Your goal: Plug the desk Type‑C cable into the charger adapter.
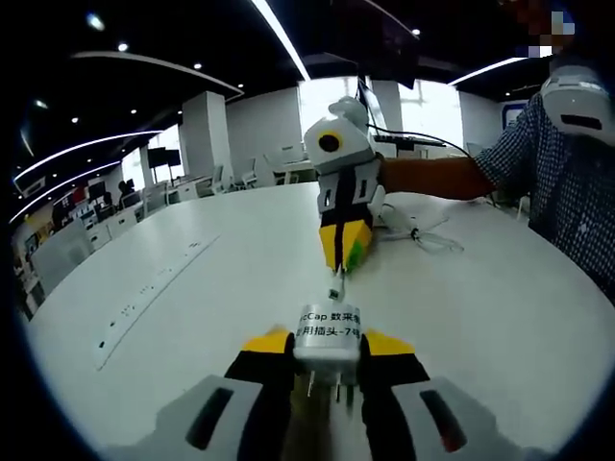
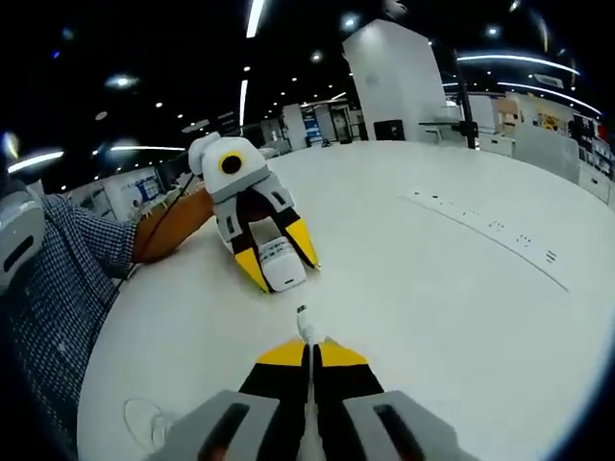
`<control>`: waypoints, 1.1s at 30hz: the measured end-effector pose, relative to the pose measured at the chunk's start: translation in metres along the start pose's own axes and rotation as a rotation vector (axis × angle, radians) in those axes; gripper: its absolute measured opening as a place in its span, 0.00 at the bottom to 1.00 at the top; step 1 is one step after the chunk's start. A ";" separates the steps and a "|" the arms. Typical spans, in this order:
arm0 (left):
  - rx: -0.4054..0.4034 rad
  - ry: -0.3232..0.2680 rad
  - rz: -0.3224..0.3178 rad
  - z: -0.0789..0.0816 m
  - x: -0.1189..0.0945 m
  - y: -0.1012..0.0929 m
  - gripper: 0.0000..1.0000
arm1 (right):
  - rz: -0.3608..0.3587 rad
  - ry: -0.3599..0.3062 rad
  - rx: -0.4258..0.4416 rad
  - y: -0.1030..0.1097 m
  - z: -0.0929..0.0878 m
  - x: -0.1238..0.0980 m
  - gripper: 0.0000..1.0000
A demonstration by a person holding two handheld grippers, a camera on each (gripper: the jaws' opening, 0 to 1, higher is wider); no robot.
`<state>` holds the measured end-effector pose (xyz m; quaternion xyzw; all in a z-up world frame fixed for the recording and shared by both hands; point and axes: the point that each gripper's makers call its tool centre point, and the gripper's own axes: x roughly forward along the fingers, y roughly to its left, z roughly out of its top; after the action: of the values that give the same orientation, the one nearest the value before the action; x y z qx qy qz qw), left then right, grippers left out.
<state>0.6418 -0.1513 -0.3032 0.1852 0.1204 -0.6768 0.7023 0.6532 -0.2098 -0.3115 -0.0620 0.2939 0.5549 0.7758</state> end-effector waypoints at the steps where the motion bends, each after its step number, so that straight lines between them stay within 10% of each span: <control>1: 0.001 -0.001 -0.001 0.000 0.000 -0.001 0.27 | -0.001 0.000 0.001 0.000 0.001 0.001 0.05; 33: -0.002 0.000 -0.007 0.001 0.001 0.003 0.27 | 0.032 0.013 -0.013 0.016 0.009 0.022 0.05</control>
<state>0.6448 -0.1521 -0.3027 0.1843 0.1217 -0.6792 0.6999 0.6472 -0.1820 -0.3119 -0.0659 0.2965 0.5688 0.7643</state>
